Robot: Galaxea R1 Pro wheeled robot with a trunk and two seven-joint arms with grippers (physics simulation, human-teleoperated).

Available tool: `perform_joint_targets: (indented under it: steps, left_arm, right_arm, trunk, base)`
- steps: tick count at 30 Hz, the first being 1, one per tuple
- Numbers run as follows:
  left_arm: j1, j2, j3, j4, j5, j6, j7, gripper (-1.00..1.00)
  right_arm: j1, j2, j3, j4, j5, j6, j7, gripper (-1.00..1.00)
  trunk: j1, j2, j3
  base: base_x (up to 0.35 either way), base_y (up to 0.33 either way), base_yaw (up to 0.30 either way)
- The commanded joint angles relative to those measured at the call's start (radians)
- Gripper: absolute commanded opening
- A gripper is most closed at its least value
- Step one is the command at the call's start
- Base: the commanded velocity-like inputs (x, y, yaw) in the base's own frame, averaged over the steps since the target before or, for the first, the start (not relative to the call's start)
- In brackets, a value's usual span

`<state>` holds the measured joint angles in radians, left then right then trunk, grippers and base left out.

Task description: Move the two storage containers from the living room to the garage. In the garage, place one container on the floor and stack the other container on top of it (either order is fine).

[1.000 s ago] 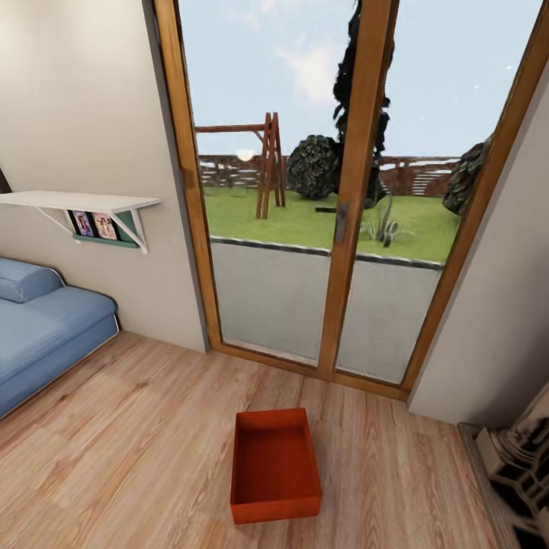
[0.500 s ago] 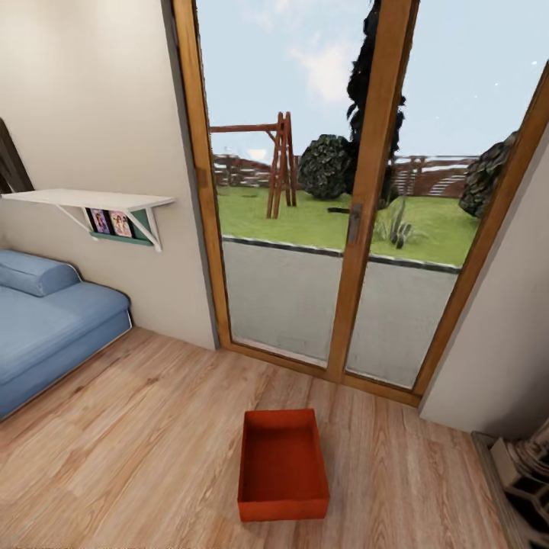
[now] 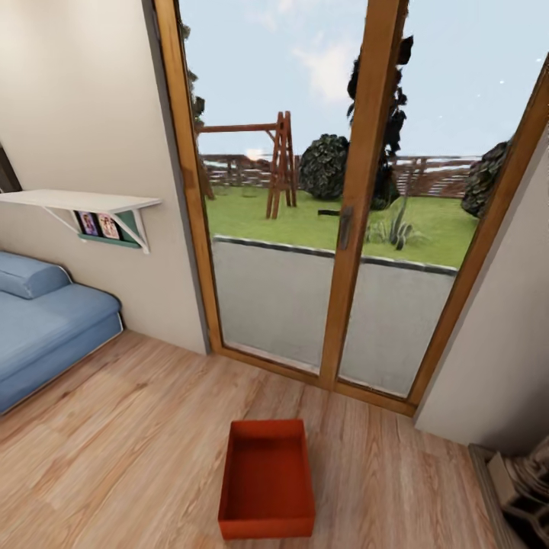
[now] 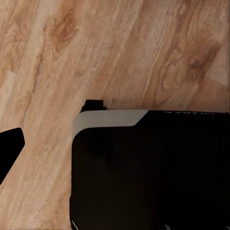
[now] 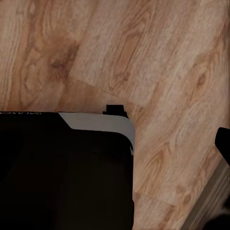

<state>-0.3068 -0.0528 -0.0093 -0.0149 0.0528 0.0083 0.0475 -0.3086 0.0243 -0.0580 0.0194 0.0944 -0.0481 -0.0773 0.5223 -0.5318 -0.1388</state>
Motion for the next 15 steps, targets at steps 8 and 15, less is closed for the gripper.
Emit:
perform_joint_targets:
  steps: [8, 15]
  left_arm:
    - [0.000, -0.001, -0.001, 0.000, 0.004, 0.001, 0.003, 1.00]
    - [0.000, 0.000, -0.001, 0.000, 0.004, 0.001, 0.002, 1.00]
  right_arm:
    - [-0.001, 0.000, -0.006, 0.002, 0.010, -0.004, -0.004, 1.00]
    - [-0.001, 0.000, -0.006, 0.002, 0.010, -0.004, -0.004, 1.00]
  trunk:
    - [0.001, -0.002, -0.002]
    - [0.001, -0.002, -0.002]
  base:
    - [0.066, -0.056, 0.000]
    - [0.193, 0.150, 0.000]
